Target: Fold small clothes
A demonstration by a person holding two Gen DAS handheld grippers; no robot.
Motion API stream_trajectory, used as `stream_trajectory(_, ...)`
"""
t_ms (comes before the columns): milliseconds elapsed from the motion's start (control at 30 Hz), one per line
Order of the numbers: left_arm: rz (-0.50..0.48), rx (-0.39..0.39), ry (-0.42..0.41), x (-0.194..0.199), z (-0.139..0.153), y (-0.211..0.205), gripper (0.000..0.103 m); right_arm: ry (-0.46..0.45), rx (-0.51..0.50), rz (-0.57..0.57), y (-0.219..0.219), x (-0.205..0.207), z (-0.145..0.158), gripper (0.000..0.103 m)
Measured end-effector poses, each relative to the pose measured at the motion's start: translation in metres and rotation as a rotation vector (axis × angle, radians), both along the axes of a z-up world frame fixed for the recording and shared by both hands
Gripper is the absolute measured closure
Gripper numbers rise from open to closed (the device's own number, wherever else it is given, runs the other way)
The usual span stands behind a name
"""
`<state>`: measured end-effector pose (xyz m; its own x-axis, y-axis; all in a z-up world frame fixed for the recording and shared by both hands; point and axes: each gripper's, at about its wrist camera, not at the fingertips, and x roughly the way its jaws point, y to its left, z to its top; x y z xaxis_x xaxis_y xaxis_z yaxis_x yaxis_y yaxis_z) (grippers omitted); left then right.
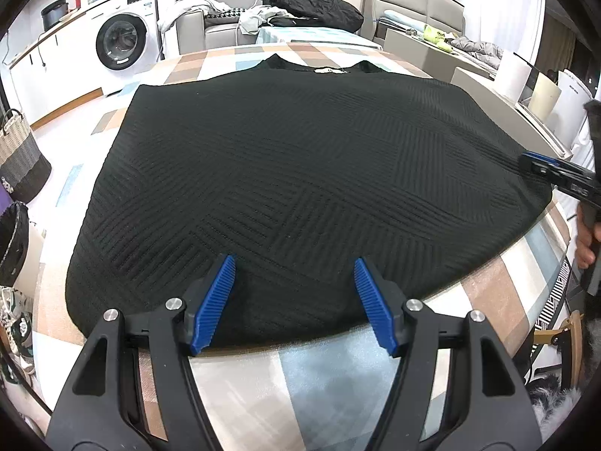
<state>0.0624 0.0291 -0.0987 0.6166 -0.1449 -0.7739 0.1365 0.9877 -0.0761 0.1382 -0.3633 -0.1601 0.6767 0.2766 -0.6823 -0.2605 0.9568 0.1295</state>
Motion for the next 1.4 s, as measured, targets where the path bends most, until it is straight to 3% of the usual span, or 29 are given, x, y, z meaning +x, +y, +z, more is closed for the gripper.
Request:
stream_trajectory(200, 0.051, -0.041, 0.0, -0.014, 0.003, 0.021, 0.039, 0.059, -0.006, -0.055, -0.005, 0.021, -0.017, 0.06)
stream_trajectory(367, 0.106, -0.149, 0.001, -0.029, 0.014, 0.047, 0.039, 0.038, 0.054, -0.085, -0.016, 0.006, -0.009, 0.054)
stream_trajectory(533, 0.142, -0.241, 0.052, -0.043, 0.014, 0.066, 0.039, 0.021, 0.12, -0.03, -0.005, -0.009, -0.005, 0.05)
stream_trajectory(700, 0.211, -0.249, 0.105, -0.052, 0.004, 0.079, 0.039, 0.012, 0.114, 0.033, 0.017, -0.016, -0.006, 0.05)
stream_trajectory(967, 0.413, -0.314, -0.017, -0.034, -0.001, 0.101, 0.04, -0.01, 0.096, 0.09, 0.034, -0.022, -0.007, 0.047)
stream_trajectory(1033, 0.459, -0.297, -0.041, -0.028, -0.001, 0.1, 0.05, -0.01, 0.1, 0.091, 0.035, -0.022, -0.007, 0.047)
stream_trajectory(1067, 0.48, -0.285, -0.045, -0.026, -0.002, 0.101, 0.062, -0.009, 0.101, 0.091, 0.035, -0.022, -0.007, 0.047)
stream_trajectory(1200, 0.528, -0.302, -0.048, -0.014, -0.007, 0.113, 0.091, -0.006, 0.096, 0.089, 0.035, -0.022, -0.01, 0.047)
stream_trajectory(1400, 0.529, -0.308, -0.085, -0.022, -0.004, 0.116, 0.098, 0.005, 0.094, 0.085, 0.035, -0.02, -0.013, 0.047)
